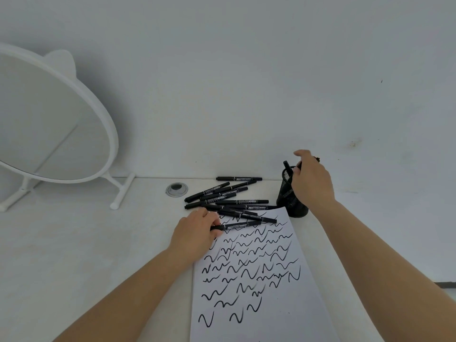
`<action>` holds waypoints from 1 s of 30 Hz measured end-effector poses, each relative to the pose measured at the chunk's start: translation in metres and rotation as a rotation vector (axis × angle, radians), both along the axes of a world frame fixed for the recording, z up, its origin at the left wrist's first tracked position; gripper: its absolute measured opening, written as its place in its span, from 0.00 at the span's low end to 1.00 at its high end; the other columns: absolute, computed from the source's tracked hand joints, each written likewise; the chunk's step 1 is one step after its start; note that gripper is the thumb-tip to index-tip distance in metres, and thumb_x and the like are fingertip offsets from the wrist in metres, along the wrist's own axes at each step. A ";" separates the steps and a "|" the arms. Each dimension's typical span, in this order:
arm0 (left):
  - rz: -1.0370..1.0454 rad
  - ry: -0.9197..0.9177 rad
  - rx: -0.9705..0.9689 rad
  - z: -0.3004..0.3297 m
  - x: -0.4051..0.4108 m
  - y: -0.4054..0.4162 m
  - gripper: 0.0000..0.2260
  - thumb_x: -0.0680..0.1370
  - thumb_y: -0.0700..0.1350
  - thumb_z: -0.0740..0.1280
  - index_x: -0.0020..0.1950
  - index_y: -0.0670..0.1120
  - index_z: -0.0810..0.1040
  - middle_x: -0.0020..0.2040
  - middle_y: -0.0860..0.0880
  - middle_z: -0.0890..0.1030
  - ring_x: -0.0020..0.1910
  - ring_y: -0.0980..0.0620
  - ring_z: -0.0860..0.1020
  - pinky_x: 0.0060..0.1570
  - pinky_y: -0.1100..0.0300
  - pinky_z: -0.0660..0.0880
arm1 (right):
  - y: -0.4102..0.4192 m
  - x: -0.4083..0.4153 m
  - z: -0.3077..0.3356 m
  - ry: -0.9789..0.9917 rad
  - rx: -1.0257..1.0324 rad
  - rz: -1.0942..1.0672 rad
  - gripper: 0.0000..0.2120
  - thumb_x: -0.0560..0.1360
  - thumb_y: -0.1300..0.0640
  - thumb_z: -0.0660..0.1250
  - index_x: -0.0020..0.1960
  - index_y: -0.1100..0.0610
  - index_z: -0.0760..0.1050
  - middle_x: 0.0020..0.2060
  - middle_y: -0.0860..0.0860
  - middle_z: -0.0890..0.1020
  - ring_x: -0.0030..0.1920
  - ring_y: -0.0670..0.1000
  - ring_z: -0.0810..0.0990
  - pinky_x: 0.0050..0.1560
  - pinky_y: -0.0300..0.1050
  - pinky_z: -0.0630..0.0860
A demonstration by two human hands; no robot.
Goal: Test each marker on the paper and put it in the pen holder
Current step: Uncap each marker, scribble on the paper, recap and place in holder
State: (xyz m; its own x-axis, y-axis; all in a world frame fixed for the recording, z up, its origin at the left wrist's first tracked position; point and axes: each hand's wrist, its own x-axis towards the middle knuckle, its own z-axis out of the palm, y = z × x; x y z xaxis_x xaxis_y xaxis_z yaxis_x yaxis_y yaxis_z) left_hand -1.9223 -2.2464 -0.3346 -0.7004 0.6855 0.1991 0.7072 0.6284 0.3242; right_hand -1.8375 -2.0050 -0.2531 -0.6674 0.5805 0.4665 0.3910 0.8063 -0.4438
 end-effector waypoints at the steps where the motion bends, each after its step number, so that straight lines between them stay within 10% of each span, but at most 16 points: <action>1: 0.001 -0.013 0.002 0.001 0.000 0.000 0.10 0.77 0.53 0.62 0.55 0.51 0.73 0.52 0.53 0.73 0.52 0.52 0.72 0.51 0.58 0.69 | 0.000 -0.001 -0.001 -0.048 0.027 -0.005 0.17 0.77 0.63 0.56 0.65 0.57 0.67 0.53 0.57 0.78 0.50 0.59 0.75 0.44 0.48 0.67; 9: 0.021 -0.096 0.017 0.003 0.001 0.000 0.10 0.77 0.51 0.63 0.57 0.50 0.74 0.53 0.51 0.73 0.53 0.52 0.72 0.51 0.58 0.70 | 0.002 0.000 0.003 -0.409 0.362 -0.048 0.13 0.78 0.57 0.57 0.59 0.55 0.75 0.52 0.53 0.80 0.54 0.58 0.72 0.46 0.48 0.64; 15: 0.107 -0.157 0.205 0.012 0.005 -0.003 0.09 0.78 0.50 0.62 0.55 0.49 0.74 0.51 0.52 0.74 0.50 0.53 0.74 0.50 0.60 0.70 | -0.030 0.030 0.010 0.104 0.320 0.074 0.10 0.72 0.62 0.66 0.53 0.59 0.79 0.47 0.56 0.81 0.52 0.61 0.74 0.48 0.49 0.66; 21: 0.031 -0.350 0.477 0.038 0.045 0.001 0.05 0.76 0.50 0.65 0.42 0.59 0.71 0.38 0.61 0.78 0.40 0.64 0.76 0.38 0.72 0.68 | -0.089 0.063 -0.004 0.006 -0.573 0.279 0.08 0.76 0.49 0.62 0.45 0.49 0.78 0.33 0.43 0.80 0.31 0.38 0.75 0.34 0.32 0.69; 30: -0.205 -0.546 0.369 0.034 0.094 0.000 0.13 0.77 0.54 0.59 0.33 0.57 0.72 0.24 0.57 0.69 0.24 0.59 0.65 0.27 0.67 0.63 | -0.125 0.097 -0.023 0.246 -1.136 0.262 0.13 0.78 0.52 0.60 0.40 0.56 0.78 0.24 0.46 0.76 0.25 0.46 0.70 0.29 0.38 0.67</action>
